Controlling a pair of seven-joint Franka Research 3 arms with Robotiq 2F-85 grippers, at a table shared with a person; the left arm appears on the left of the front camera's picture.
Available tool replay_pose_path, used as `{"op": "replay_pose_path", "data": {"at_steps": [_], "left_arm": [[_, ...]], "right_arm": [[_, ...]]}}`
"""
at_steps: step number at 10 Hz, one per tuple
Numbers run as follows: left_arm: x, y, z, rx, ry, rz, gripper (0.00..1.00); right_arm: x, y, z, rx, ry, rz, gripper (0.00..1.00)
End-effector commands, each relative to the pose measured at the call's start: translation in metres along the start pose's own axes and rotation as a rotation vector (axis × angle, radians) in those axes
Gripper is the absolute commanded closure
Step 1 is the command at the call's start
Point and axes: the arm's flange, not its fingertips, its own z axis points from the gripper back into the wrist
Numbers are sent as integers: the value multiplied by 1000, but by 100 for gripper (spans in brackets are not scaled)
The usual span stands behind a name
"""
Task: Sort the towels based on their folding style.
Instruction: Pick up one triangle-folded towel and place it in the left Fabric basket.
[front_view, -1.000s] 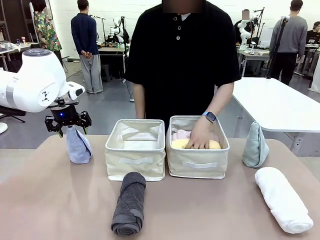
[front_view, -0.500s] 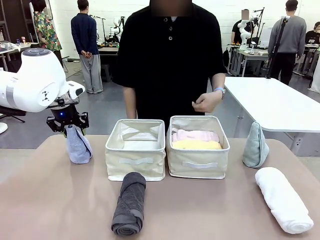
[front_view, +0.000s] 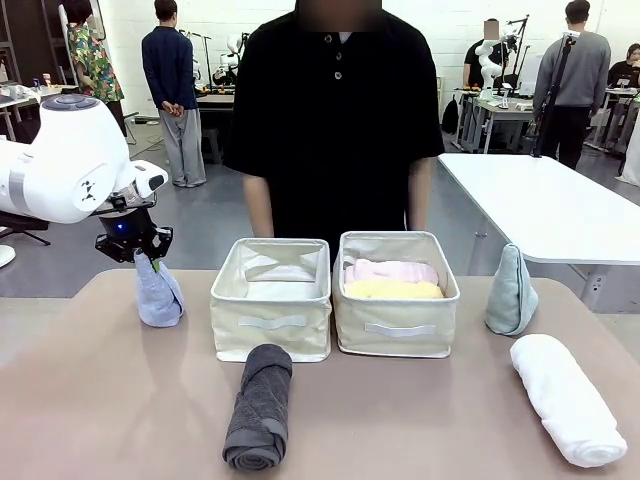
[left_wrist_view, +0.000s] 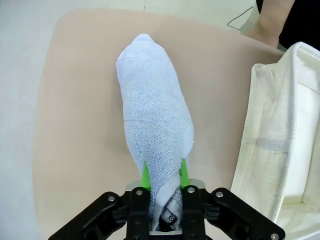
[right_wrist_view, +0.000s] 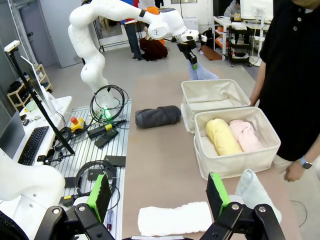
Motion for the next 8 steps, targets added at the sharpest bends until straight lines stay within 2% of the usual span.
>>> {"op": "replay_pose_path", "data": {"at_steps": [1,4,5,6,8], "left_arm": [[0,3,6,13,-27,-18,100],[2,6,28,1,-21,-37,100],[-5,8,62,34,4,-133,100],[-12,15,113,-6,-56,-236,100],[-28,35,211,-77,-137,-311,100]], "right_arm": [[-2,3,-3,-2,20,-15,0],[-2,3,-3,-2,20,-15,0],[-2,3,-3,-2,20,-15,0],[-2,3,-3,-2,20,-15,0],[-2,3,-3,-2,20,-15,0]]}}
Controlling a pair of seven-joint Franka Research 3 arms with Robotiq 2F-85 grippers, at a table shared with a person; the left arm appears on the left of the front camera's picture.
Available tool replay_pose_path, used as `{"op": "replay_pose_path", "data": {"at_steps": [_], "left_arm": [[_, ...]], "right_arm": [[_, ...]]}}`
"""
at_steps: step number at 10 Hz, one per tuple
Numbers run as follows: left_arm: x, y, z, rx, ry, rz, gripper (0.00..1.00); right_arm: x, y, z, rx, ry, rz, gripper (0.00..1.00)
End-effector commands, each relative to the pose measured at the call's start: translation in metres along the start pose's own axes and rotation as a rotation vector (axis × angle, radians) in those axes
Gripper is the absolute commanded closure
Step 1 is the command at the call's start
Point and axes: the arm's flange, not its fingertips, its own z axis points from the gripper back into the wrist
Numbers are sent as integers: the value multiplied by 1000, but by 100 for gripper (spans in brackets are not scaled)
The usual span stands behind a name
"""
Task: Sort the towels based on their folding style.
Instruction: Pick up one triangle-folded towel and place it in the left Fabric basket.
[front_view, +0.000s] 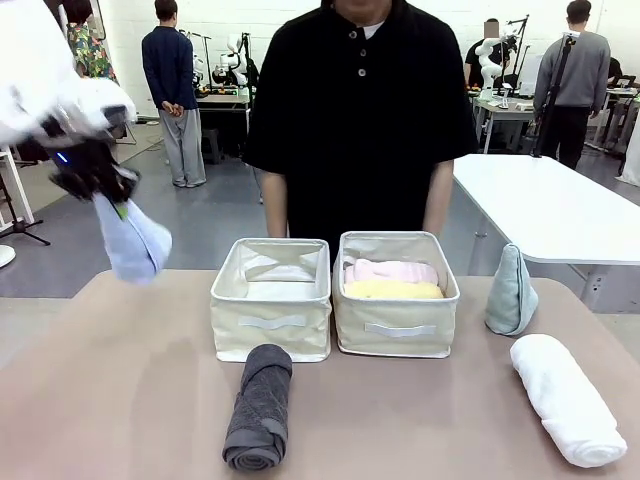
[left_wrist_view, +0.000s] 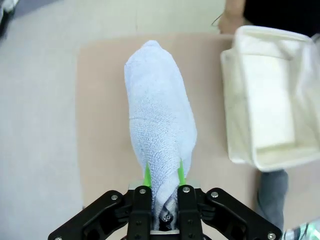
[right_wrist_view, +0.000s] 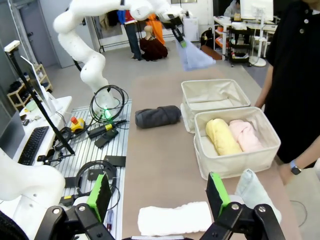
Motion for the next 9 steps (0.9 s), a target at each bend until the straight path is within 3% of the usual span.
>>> {"op": "replay_pose_path", "data": {"at_steps": [1,3,4,6,7,9], "left_arm": [[-15,22,85,-63,-56,-72,100],[-26,29,120,-85,-56,-106,100],[-30,32,122,-50,-89,-42,100],[-33,26,133,-45,-78,-90,100],[-36,32,139,-44,-80,-80,84],[-51,2,125,-259,-12,-236,84]], "right_arm": [[-2,4,-3,-3,20,-14,0],[-2,4,-3,-3,20,-14,0],[-2,4,-3,-3,20,-14,0],[-2,4,-3,-3,20,-14,0],[-2,4,-3,-3,20,-14,0],[-2,4,-3,-3,20,-14,0]]}}
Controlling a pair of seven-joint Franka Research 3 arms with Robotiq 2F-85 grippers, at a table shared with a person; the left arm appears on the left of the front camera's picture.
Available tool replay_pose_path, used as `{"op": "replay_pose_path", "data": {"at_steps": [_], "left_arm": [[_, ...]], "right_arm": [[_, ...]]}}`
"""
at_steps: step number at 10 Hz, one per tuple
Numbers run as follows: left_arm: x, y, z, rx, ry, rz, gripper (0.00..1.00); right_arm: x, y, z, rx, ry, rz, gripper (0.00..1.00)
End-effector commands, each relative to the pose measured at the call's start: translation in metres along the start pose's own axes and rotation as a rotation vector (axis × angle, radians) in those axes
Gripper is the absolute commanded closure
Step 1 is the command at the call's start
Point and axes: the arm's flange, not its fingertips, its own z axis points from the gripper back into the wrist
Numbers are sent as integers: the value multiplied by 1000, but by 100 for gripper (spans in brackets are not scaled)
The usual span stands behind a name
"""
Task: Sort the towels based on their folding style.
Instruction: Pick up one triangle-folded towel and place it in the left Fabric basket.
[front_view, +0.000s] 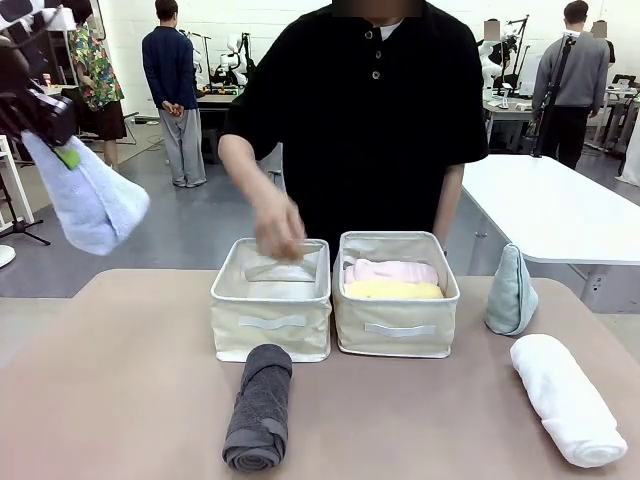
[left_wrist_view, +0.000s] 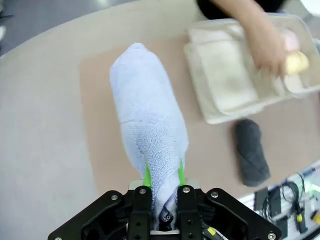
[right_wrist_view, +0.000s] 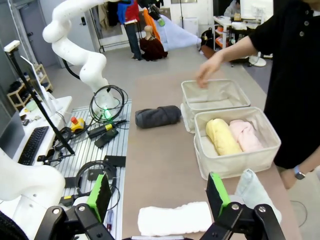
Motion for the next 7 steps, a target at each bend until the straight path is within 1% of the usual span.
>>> {"op": "replay_pose_path", "data": {"at_steps": [1,2,3,4,5,6,7], "left_arm": [[-14,-4,5,41,77,-139,84],[-22,30,24,217,70,-129,84],[-39,78,52,253,41,-70,84],[-62,118,73,220,23,32,84],[-86,145,84,244,15,109,84],[-99,157,91,244,-3,145,84],[-103,164,97,244,-25,172,84]], "right_arm": [[-2,4,-3,-3,20,-14,0],[-2,4,-3,-3,20,-14,0],[-2,4,-3,-3,20,-14,0],[-2,4,-3,-3,20,-14,0],[-2,4,-3,-3,20,-14,0],[-2,4,-3,-3,20,-14,0],[-2,4,-3,-3,20,-14,0]]}}
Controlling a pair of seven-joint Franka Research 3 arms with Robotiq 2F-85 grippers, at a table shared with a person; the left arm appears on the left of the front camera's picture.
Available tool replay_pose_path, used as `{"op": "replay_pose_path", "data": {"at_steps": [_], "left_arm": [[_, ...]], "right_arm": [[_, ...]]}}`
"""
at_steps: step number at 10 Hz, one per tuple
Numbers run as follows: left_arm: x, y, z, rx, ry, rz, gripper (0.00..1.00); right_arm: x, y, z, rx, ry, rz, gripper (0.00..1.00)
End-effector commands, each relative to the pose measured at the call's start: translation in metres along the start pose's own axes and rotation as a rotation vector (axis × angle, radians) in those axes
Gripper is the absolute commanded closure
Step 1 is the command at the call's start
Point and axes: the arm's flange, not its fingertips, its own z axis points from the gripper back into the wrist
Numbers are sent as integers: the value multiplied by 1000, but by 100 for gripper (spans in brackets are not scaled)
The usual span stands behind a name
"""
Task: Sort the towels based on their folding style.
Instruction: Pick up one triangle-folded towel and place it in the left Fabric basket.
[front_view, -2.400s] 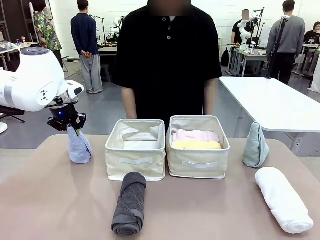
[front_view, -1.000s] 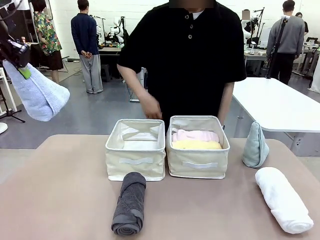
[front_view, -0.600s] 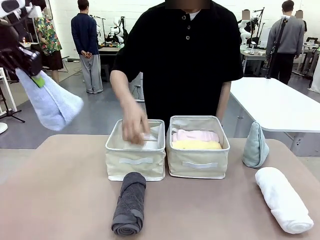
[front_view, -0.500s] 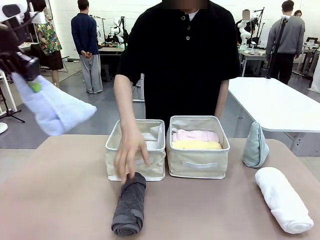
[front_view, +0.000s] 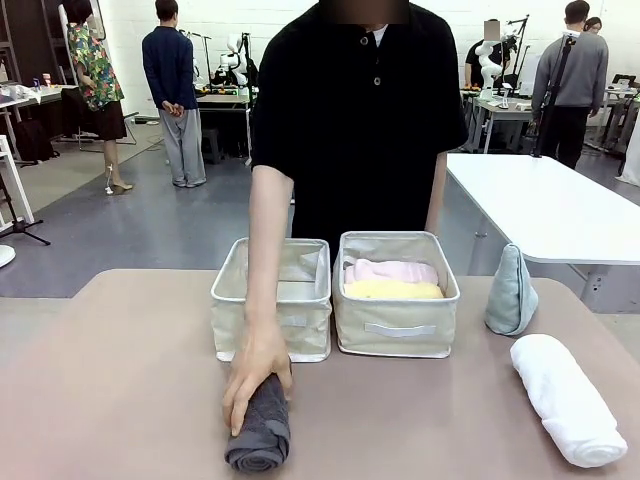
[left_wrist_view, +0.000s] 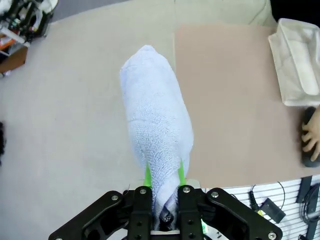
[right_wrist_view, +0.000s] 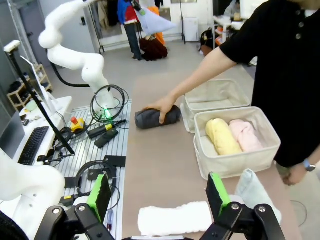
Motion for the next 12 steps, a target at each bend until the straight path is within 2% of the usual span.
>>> {"op": "replay_pose_path", "data": {"at_steps": [1,5,6,7,8,12], "left_arm": [[11,-15,-2,-4,-21,7,84],[17,-19,-8,-16,2,13,84],[21,-29,-10,-50,1,0,84],[27,-59,-8,-165,-39,-89,84],[36,-91,-7,-215,-61,-159,84],[50,-220,-28,-351,-88,-646,84]], "right_arm": [[-2,3,-3,-2,20,-14,0],[-2,3,-3,-2,20,-14,0],[-2,3,-3,-2,20,-14,0],[-2,3,-3,-2,20,-14,0],[-2,3,-3,-2,20,-14,0],[-2,3,-3,-2,20,-14,0]]}}
